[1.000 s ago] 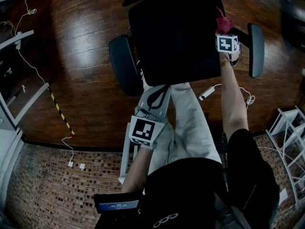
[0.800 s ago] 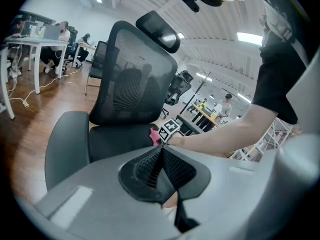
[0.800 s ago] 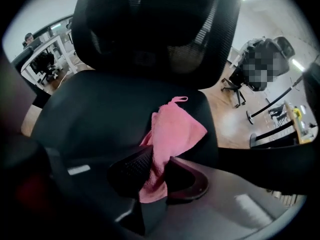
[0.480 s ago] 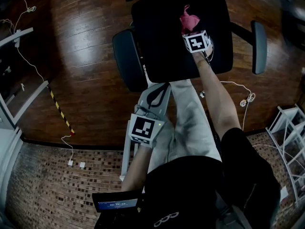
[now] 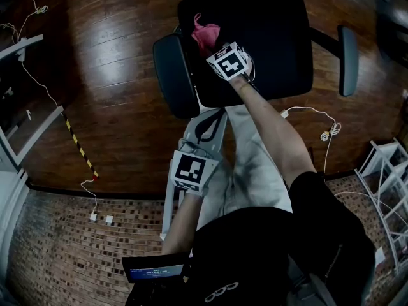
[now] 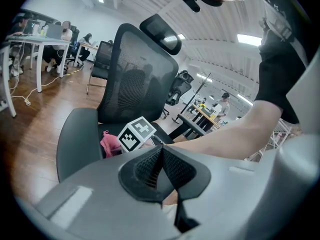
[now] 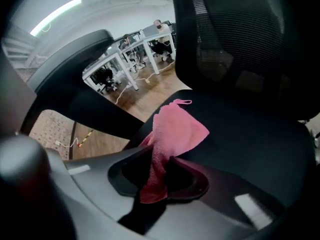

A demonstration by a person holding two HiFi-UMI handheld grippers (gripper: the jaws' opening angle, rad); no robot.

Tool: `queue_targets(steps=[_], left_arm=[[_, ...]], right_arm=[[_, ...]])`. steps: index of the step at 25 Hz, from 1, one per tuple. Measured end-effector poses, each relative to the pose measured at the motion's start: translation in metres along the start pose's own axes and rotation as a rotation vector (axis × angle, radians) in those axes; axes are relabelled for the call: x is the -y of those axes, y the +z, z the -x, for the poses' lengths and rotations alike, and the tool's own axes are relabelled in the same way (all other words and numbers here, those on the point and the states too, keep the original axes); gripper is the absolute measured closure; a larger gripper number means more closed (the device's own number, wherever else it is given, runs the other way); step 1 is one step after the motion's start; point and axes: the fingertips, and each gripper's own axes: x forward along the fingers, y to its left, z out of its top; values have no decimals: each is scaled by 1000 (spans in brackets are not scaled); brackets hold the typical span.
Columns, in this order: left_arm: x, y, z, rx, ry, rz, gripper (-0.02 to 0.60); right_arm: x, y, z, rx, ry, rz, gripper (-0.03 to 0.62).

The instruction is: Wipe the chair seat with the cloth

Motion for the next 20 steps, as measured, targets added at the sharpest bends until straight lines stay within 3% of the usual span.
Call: queue_targets(steps=[4,7,13,20], left_arm=[[0,-3,2,-5,2,-8,589],[1,-2,1,-12,0,-15,589],[7,-4,-6,-32,-15,-31,589],[27,-6,-22,-64,-62,-60,589]], right_arm=[[-44,6,-4,32,143,35,525],[-48,3,-4,49,155,40,525],[-4,-23,7,27,76,-27,525],[80,-74,40,-5,-76,-111,524]])
